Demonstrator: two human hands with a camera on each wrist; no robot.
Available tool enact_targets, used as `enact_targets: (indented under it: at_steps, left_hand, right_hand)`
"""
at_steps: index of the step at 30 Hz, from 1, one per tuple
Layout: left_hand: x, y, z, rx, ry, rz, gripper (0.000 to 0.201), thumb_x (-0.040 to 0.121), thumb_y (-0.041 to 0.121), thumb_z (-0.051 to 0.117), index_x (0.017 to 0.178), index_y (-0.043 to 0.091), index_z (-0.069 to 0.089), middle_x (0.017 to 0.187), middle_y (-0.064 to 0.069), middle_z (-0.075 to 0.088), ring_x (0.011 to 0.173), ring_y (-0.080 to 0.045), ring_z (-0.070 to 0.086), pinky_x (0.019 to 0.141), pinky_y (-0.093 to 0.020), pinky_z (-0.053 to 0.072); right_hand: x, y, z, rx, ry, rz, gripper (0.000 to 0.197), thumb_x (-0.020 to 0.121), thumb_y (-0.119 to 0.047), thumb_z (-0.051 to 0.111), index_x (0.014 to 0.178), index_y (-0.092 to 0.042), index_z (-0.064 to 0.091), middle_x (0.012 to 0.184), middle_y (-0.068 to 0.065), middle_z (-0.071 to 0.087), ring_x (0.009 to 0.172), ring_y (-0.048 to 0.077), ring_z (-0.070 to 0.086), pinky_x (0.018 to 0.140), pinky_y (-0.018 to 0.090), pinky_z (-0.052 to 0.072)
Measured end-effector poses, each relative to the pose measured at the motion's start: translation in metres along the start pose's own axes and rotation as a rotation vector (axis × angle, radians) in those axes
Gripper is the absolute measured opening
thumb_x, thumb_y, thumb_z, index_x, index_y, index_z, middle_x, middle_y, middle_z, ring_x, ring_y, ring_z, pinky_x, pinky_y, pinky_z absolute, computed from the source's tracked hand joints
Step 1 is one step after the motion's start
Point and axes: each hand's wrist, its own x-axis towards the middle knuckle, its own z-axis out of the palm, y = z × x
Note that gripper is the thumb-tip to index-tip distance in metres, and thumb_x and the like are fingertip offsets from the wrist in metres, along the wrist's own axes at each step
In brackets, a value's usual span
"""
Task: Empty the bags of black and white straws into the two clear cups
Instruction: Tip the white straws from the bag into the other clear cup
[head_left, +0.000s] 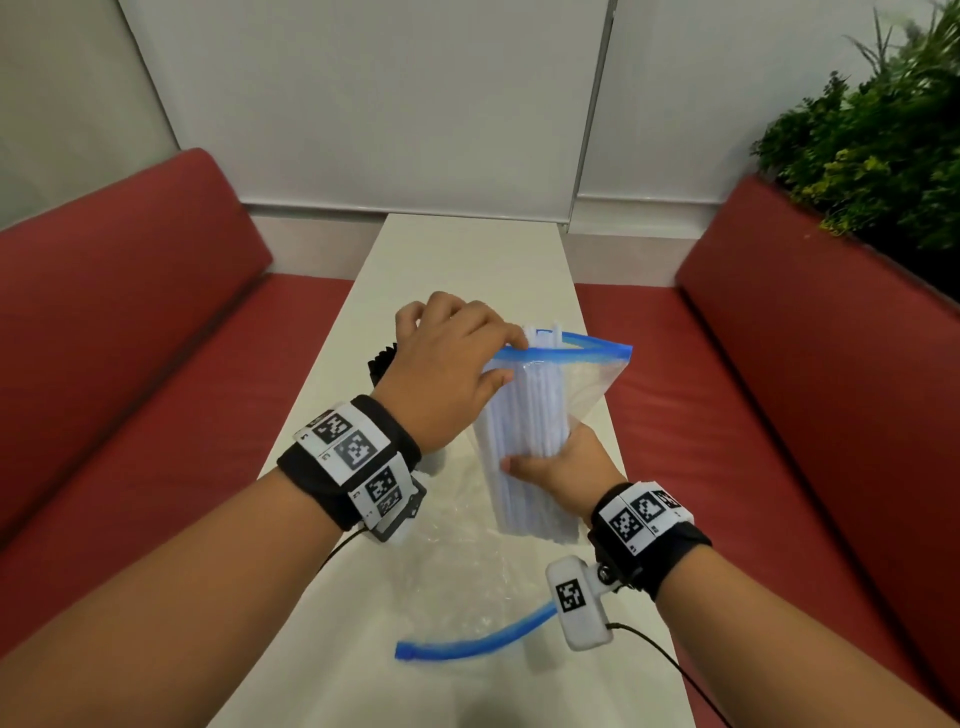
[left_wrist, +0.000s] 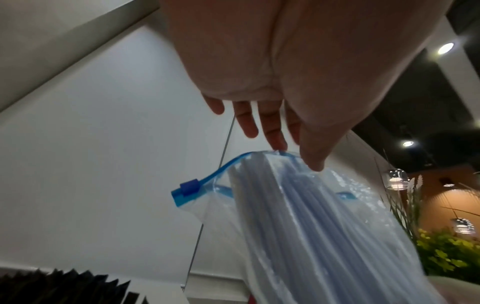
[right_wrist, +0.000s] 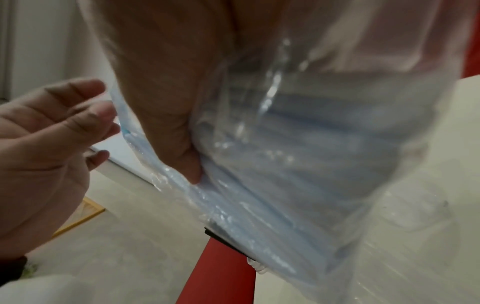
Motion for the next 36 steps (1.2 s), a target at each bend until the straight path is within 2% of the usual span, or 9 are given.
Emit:
enact_targets:
  at_steps: [5,11,15,20,23,28,31,33,36]
  left_hand:
    - [0.009,-0.009,-0.006,-0.031,-0.124,-0.023,0.026,0.086,0.043,0.068,0.109,0.033,0.065,0.11,0.012,0.061,0.109,-0.021,0.047,0.093,-0.04,0.026]
    - [0.002,-0.027,-0.013,-0.066,-0.12,0.122,0.036,0.084,0.058,0.049,0.087,0.026,0.064,0.083,0.014,0.064,0.09,-0.019,0.052,0.087,-0.041,0.033]
    - [-0.009,-0.044,0.001,0.065,-0.244,0.054,0.055,0.081,0.07,0.032,0.09,0.031,0.069,0.093,0.014,0.067,0.094,-0.019,0.054,0.085,-0.035,0.026]
    - [-0.022,-0.031,0.025,-0.365,-0.301,-0.054,0.053,0.086,0.077,0.026,0.081,0.031,0.053,0.077,0.015,0.053,0.071,-0.007,0.054,0.068,-0.029,0.045]
    - [-0.036,-0.008,0.04,-0.73,-0.329,-0.288,0.057,0.078,0.079,0.03,0.106,0.032,0.044,0.087,0.017,0.056,0.075,0.011,0.059,0.068,-0.01,0.045]
    - [-0.056,0.011,0.079,-1.103,-0.389,-0.497,0.079,0.092,0.052,0.056,0.151,0.022,0.013,0.14,0.005,0.051,0.122,0.001,0.057,0.1,-0.026,0.052]
    - [-0.058,0.019,0.085,-1.109,-0.406,-0.554,0.104,0.072,0.064,0.072,0.148,0.028,0.011,0.138,0.013,0.047,0.123,0.003,0.053,0.099,-0.025,0.052]
    - [-0.055,0.02,0.084,-1.133,-0.359,-0.59,0.1,0.07,0.052,0.081,0.142,0.03,0.016,0.131,0.02,0.045,0.12,0.007,0.051,0.093,-0.017,0.053]
    - [-0.051,0.012,0.084,-1.127,-0.294,-0.613,0.103,0.066,0.038,0.088,0.145,0.023,0.023,0.131,0.013,0.049,0.122,0.0,0.053,0.096,-0.02,0.053]
  right_hand:
    - [0.001,0.005,-0.002,-0.059,-0.028,-0.007,0.055,0.07,-0.023,0.086,0.117,-0.019,0.059,0.099,0.002,0.071,0.087,0.016,0.07,0.069,0.027,0.055]
    - [0.005,0.004,-0.016,0.102,0.013,0.039,0.052,0.069,-0.015,0.086,0.115,-0.016,0.063,0.104,0.008,0.073,0.096,0.028,0.071,0.084,0.047,0.06]
    - [0.007,0.0,-0.028,0.201,-0.065,0.015,0.058,0.061,-0.015,0.089,0.114,-0.015,0.065,0.108,0.012,0.075,0.1,0.032,0.072,0.089,0.054,0.058]
    - [0.003,-0.005,-0.026,0.266,-0.269,-0.058,0.067,0.065,-0.02,0.088,0.126,-0.012,0.061,0.118,0.014,0.072,0.111,0.033,0.068,0.093,0.049,0.057]
    - [0.005,-0.008,-0.018,0.252,-0.276,-0.163,0.085,0.065,-0.052,0.084,0.133,-0.01,0.055,0.124,0.014,0.069,0.115,0.03,0.067,0.096,0.045,0.056]
    - [0.01,-0.015,-0.008,0.056,-0.086,-0.272,0.119,0.063,-0.088,0.044,0.152,-0.017,0.011,0.138,-0.012,0.047,0.121,-0.004,0.056,0.092,0.011,0.049]
    - [0.011,-0.017,-0.003,0.087,-0.032,-0.333,0.084,0.085,-0.072,0.026,0.154,-0.024,0.014,0.145,-0.01,0.045,0.123,-0.01,0.052,0.099,0.013,0.045]
    - [0.008,-0.019,0.001,0.15,0.02,-0.297,0.051,0.099,-0.05,0.024,0.138,-0.021,0.038,0.116,-0.015,0.059,0.096,-0.016,0.06,0.081,0.011,0.05]
    - [0.011,-0.017,0.003,0.121,0.122,-0.271,0.025,0.105,-0.03,0.036,0.094,-0.017,0.054,0.081,-0.008,0.058,0.069,0.001,0.056,0.069,0.02,0.047]
